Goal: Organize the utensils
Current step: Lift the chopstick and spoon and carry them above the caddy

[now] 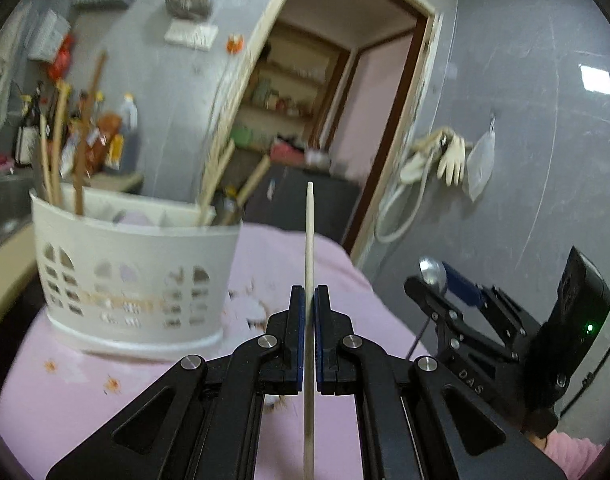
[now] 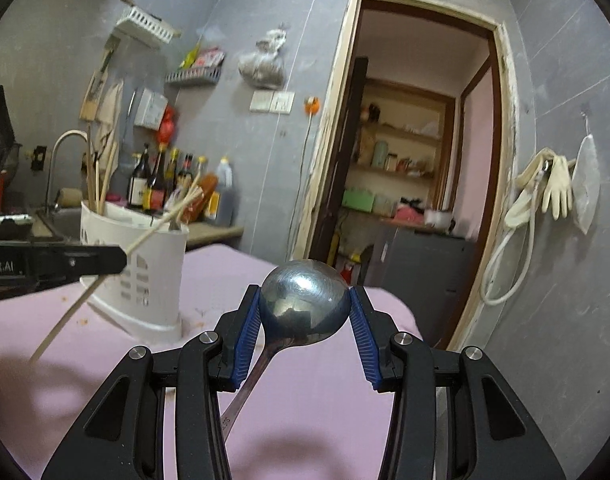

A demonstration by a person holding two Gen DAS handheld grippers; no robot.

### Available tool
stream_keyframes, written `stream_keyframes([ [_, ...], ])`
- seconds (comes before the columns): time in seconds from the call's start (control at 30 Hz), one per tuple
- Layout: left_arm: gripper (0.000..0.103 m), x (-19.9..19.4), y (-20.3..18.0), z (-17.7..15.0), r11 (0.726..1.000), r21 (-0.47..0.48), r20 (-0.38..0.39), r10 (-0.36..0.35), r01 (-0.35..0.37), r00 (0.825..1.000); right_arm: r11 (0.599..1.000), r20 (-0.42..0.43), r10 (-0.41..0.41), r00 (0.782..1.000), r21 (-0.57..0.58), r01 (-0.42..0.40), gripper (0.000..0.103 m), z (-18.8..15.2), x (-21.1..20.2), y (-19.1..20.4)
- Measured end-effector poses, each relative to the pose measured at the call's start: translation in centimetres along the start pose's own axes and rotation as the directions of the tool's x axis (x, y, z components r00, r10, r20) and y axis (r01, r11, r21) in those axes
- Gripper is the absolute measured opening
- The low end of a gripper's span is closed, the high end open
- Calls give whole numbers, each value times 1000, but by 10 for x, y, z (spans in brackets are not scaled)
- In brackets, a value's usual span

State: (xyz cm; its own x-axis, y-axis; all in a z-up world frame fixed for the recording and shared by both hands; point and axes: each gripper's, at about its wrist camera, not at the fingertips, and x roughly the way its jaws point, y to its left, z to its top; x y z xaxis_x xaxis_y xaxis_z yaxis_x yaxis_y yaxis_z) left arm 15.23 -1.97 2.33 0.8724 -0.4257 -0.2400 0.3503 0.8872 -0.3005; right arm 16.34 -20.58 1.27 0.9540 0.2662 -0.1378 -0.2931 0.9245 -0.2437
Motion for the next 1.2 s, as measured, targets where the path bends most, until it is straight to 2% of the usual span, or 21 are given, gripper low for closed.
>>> stream_keyframes([
  [0.07,2,-14,-1,4,1000,21,63,13,-14,998,1000,22,-1,1000,-2,1,42,6,-1,2],
  [0.3,2,-33,4,21,1000,16,158,9,-12,987,1000,108,6,994,-8,-5,42,35,-5,8],
  [0.47,2,-52,15,39,999,14,240,35,-39,970,1000,176,19,984,-23,-15,42,58,-4,18],
  [0.8,2,-82,48,88,993,4,381,110,-121,918,997,291,56,955,39,-70,42,114,17,33],
  [0.9,2,-86,66,100,988,-21,405,146,-151,902,994,310,73,948,54,-95,42,127,28,40],
  [1.03,2,-89,97,116,976,-75,440,218,-206,871,990,336,89,938,72,-120,42,138,44,52],
  [1.17,2,-84,127,120,965,-143,466,262,-220,845,991,339,82,937,69,-111,42,138,63,66],
  [1.2,2,-81,133,118,963,-162,466,266,-214,844,993,335,76,939,64,-103,42,136,67,69],
])
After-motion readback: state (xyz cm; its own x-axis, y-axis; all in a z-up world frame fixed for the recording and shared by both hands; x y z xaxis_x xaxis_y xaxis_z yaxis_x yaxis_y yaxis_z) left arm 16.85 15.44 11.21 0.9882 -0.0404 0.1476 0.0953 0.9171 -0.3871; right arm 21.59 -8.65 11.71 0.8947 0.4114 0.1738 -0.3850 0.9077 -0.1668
